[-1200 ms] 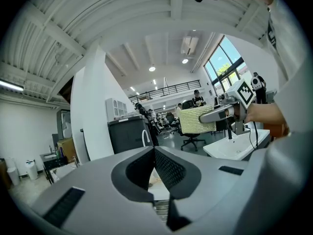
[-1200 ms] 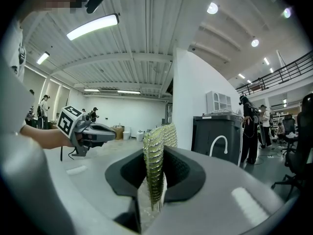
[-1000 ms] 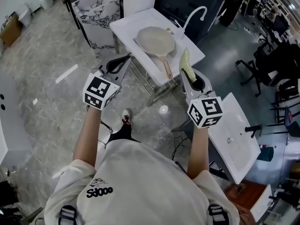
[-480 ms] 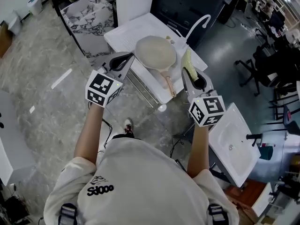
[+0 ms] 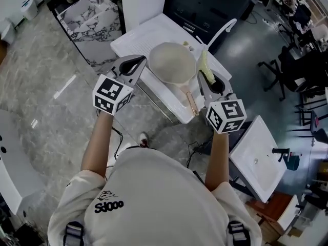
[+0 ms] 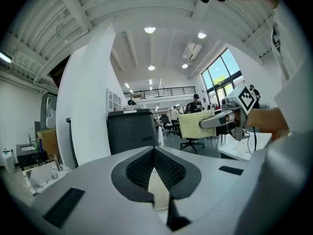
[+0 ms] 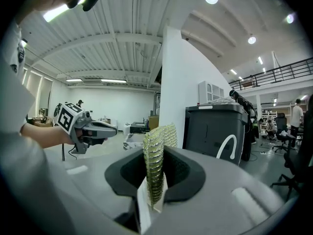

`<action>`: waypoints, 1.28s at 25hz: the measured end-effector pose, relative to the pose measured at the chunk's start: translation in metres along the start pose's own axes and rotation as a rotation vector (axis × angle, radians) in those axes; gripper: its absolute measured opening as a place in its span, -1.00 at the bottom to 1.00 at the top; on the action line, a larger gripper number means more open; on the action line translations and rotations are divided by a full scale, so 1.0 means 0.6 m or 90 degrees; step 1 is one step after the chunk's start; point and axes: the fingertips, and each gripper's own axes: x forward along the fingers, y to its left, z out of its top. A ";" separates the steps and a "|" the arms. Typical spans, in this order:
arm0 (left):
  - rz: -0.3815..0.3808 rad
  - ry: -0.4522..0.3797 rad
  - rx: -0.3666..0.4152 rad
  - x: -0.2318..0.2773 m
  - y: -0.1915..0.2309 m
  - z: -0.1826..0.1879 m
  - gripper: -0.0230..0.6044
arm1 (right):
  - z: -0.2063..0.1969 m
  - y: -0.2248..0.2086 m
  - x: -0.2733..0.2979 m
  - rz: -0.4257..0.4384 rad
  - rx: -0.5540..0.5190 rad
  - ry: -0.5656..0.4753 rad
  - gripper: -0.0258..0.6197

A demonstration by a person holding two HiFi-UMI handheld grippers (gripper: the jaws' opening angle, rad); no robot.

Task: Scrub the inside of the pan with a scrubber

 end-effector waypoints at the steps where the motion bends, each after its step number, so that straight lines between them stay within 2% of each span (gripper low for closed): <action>1: -0.005 0.003 -0.006 0.007 0.008 -0.005 -0.91 | -0.002 -0.002 0.011 0.000 0.000 0.006 -0.68; 11: -0.034 0.023 -0.026 0.045 0.058 -0.047 -0.91 | -0.023 -0.005 0.075 -0.020 0.013 0.034 -0.68; 20: -0.052 0.040 -0.045 0.084 0.069 -0.070 -0.91 | -0.052 -0.068 0.089 -0.096 0.070 0.042 -0.68; 28: -0.048 0.055 -0.036 0.131 0.113 -0.067 -0.91 | -0.061 -0.084 0.149 -0.058 0.070 0.056 -0.68; 32: -0.057 0.063 -0.028 0.168 0.119 -0.067 -0.91 | -0.075 -0.111 0.173 -0.063 0.077 0.070 -0.68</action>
